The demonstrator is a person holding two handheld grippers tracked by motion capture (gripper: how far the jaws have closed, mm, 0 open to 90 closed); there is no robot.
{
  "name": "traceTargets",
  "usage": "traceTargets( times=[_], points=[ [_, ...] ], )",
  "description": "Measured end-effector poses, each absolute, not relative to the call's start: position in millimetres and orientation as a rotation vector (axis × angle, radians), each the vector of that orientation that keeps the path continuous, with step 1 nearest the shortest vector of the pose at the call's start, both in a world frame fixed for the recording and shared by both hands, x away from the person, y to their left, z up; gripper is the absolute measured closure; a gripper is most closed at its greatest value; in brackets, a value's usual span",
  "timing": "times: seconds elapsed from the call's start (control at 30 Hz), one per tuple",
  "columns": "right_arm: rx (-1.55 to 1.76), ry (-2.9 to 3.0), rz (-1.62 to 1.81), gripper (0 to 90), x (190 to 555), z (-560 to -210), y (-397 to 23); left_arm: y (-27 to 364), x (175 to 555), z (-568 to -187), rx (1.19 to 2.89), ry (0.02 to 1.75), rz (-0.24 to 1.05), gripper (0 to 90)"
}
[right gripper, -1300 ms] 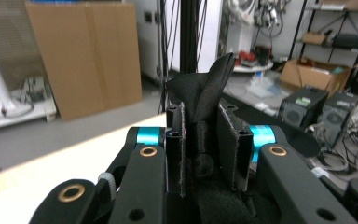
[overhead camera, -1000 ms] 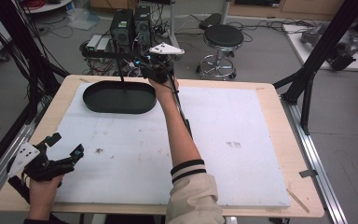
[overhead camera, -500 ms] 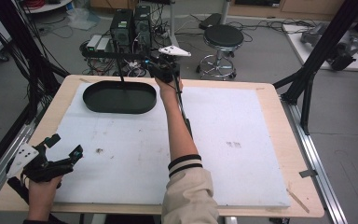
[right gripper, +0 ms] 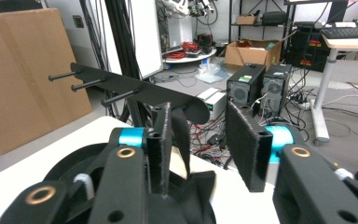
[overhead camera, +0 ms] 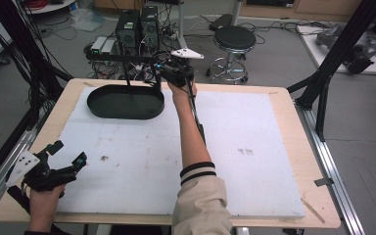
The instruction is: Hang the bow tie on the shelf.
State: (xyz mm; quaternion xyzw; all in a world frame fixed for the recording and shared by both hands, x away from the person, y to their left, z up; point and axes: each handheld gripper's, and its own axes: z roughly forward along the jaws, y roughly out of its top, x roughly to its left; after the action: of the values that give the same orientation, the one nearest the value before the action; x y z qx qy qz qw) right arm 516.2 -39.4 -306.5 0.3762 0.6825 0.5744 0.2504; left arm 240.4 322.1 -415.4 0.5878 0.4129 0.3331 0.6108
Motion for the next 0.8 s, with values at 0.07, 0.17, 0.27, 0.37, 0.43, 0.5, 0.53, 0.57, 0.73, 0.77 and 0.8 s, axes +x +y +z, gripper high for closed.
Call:
traceTargets(
  times=[0.07, 0.17, 0.27, 0.37, 0.43, 0.5, 0.53, 0.57, 0.73, 0.77, 0.8],
  points=[
    [1.014, 1.858, 1.573, 53.6, 515, -305, -41, 323, 240, -415, 1.356, 0.953, 0.771, 3.4],
    [1.009, 1.843, 1.578, 44.0, 512, -302, -46, 322, 241, -415, 1.357, 0.955, 0.771, 3.4],
    [0.997, 1.823, 1.582, 36.4, 505, -298, -51, 322, 241, -415, 1.358, 0.954, 0.772, 3.4],
    [0.995, 1.827, 1.592, 18.1, 500, -294, -56, 322, 240, -415, 1.357, 0.954, 0.776, 3.3],
    [0.997, 1.830, 1.576, 11.1, 496, -291, -57, 322, 240, -414, 1.354, 0.954, 0.776, 3.4],
    [0.982, 1.836, 1.569, 11.0, 490, -288, -60, 321, 240, -414, 1.355, 0.949, 0.777, 3.3],
    [0.975, 1.839, 1.572, 10.8, 488, -286, -61, 321, 240, -413, 1.358, 0.947, 0.778, 3.4],
    [0.969, 1.849, 1.568, 8.9, 485, -284, -62, 321, 240, -413, 1.357, 0.946, 0.778, 3.4],
    [0.921, 1.836, 1.542, 0.6, 464, -274, -65, 321, 240, -411, 1.350, 0.945, 0.775, 3.4],
    [0.900, 1.824, 1.546, 0.6, 458, -274, -68, 320, 240, -411, 1.353, 0.942, 0.776, 3.4],
    [0.900, 1.836, 1.544, 0.6, 453, -274, -71, 320, 240, -411, 1.354, 0.940, 0.776, 3.4]
  ],
)
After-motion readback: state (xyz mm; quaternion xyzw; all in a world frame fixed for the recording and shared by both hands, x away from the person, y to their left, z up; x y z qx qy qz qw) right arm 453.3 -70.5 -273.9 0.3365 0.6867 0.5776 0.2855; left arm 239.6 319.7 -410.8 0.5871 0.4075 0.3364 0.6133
